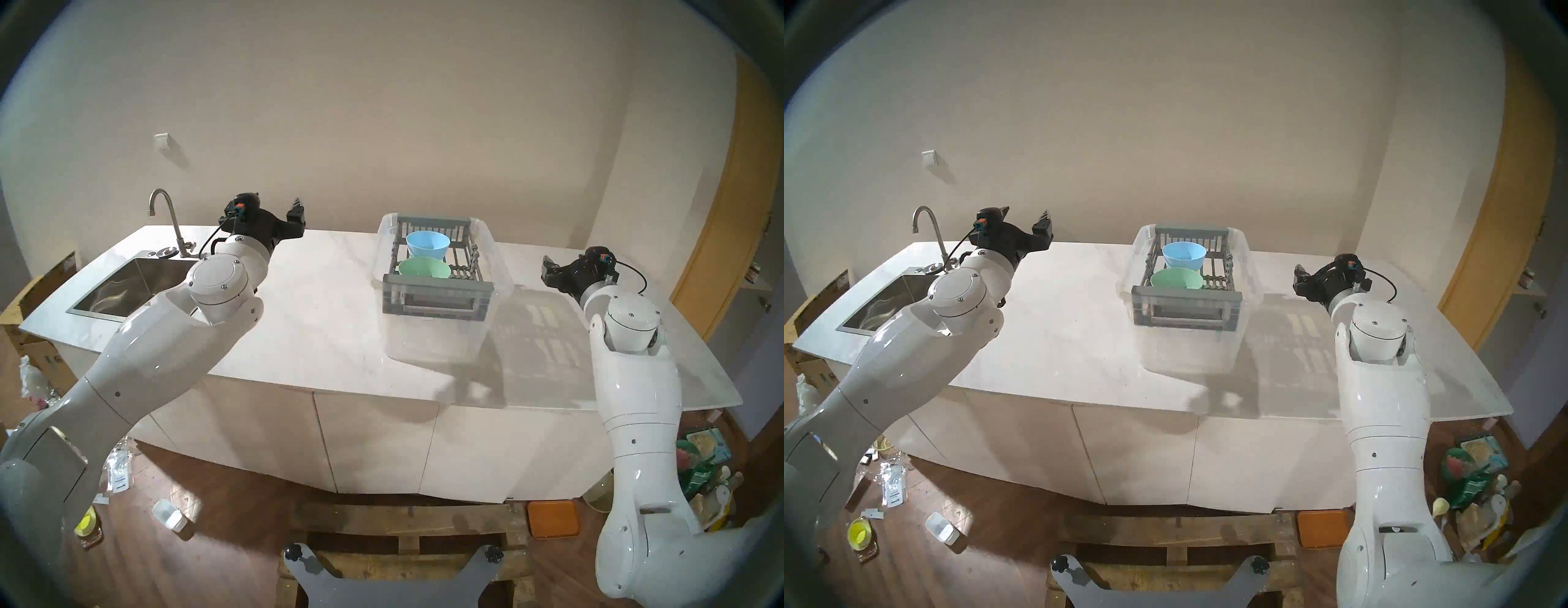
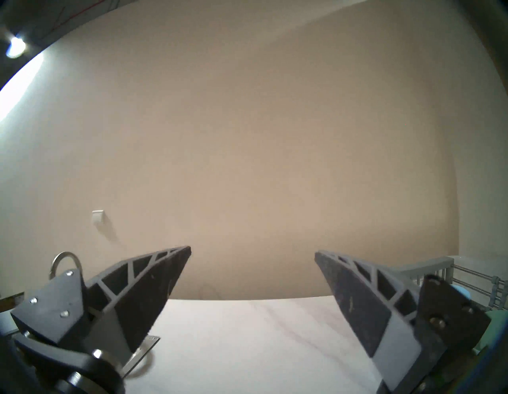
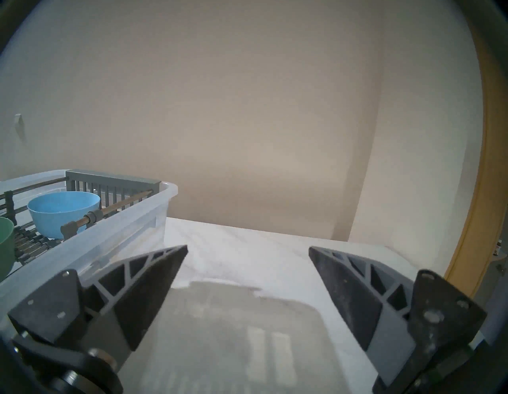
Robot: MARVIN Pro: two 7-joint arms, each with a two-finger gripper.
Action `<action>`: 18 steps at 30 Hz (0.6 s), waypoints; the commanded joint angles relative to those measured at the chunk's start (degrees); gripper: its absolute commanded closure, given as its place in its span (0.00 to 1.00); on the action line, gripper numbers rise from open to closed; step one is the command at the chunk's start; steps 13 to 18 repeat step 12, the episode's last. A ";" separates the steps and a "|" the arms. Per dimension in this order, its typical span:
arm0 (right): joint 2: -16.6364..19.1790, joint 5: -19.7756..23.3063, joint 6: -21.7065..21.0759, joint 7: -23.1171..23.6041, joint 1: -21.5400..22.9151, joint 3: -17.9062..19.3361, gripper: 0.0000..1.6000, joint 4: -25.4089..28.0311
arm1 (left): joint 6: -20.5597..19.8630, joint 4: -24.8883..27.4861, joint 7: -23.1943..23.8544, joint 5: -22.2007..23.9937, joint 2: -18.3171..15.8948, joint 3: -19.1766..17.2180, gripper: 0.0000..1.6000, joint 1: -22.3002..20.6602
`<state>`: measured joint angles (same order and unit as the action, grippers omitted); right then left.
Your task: Place the plate or bowl neatly into the plate slot of the drying rack
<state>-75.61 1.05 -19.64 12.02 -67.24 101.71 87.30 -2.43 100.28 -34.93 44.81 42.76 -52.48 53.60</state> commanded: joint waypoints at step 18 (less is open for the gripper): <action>0.13 0.04 1.16 -0.01 1.05 -0.02 0.00 1.77 | -10.79 7.40 -7.94 6.34 -0.40 -3.02 0.00 -1.58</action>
